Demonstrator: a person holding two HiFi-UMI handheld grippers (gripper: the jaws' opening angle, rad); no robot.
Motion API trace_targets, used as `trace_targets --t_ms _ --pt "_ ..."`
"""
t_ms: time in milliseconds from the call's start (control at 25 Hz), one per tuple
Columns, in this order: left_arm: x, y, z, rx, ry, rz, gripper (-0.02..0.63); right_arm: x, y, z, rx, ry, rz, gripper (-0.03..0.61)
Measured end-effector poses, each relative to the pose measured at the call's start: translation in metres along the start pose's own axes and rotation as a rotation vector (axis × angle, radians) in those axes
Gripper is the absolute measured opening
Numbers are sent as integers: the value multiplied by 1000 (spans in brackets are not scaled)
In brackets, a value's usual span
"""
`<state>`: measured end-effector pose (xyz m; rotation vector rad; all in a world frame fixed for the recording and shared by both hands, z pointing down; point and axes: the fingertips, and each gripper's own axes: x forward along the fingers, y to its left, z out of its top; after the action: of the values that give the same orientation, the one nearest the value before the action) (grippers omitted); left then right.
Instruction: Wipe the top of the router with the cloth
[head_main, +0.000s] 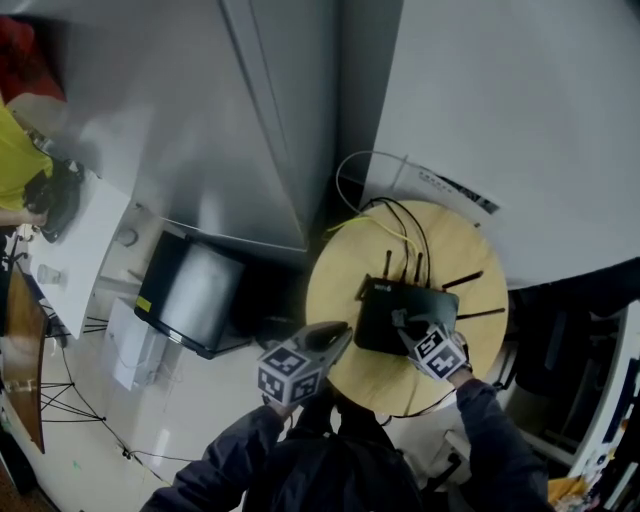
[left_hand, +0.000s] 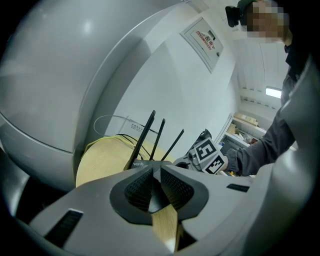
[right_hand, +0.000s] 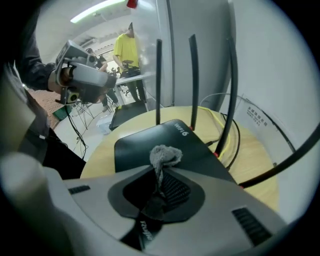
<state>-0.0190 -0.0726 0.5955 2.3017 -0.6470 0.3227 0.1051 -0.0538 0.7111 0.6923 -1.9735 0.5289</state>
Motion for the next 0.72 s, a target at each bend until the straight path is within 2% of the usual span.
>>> trace_targets --t_ms 280,480,600,720 --pt "1 -2 -2 10 11 -4 31 -5 42 -15 -2 -7 44 66" --pt "4 -6 -3 10 20 -14 31 -6 51 -17 -3 -11 70 66" --pt "6 -8 -4 10 25 -18 31 -12 33 -10 46 -61 59 66" --pt "7 -8 1 18 24 -19 31 -19 -14 -5 103 -87 -43 66"
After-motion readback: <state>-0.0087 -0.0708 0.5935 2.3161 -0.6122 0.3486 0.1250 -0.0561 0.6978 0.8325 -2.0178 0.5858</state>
